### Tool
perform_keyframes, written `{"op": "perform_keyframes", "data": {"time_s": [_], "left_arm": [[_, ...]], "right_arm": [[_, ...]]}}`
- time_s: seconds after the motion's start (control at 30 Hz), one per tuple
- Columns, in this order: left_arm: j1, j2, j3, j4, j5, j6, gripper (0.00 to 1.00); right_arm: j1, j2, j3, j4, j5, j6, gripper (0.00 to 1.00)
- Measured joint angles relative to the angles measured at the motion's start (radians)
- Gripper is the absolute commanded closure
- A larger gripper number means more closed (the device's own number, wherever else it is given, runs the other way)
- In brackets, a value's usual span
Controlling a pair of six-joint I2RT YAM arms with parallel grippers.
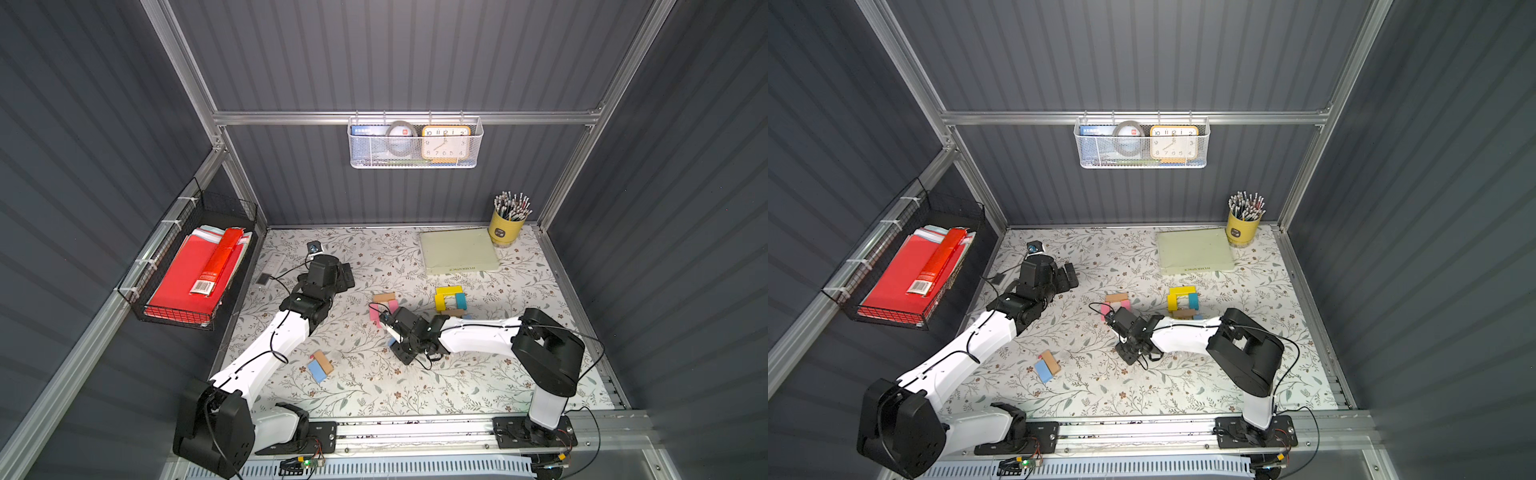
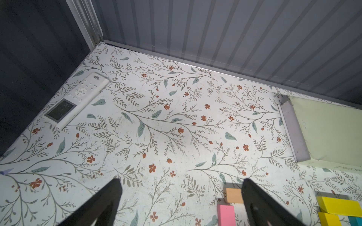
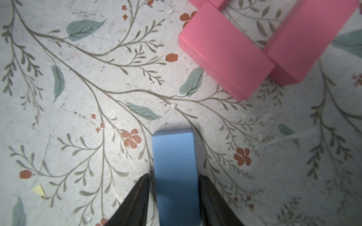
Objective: Assemble the number 8 with building blocks
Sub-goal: Assemble the building block at the center of the board.
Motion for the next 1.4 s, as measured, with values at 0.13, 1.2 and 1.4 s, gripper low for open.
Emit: {"op": "perform_keyframes", "data": {"time_s": [0.13, 1.2, 1.4], "left_arm": [[0.000, 0.000, 0.000, -0.003, -0.007, 0.000, 0.01], [0.000, 0.000, -0.011, -0.011, -0.010, 0.000, 0.01], [0.000, -0.003, -0.013, -0.011, -0.010, 0.000, 0.01]], "right_arm": [[0.016, 0.010, 0.050, -0.024, 0.013, 0.091, 0.80], [0.107, 0.268, 0.427, -0.260, 0.145, 0.682, 0.84], [0.089, 0.273, 0.435, -0.256, 0.138, 0.715, 0.85]]}}
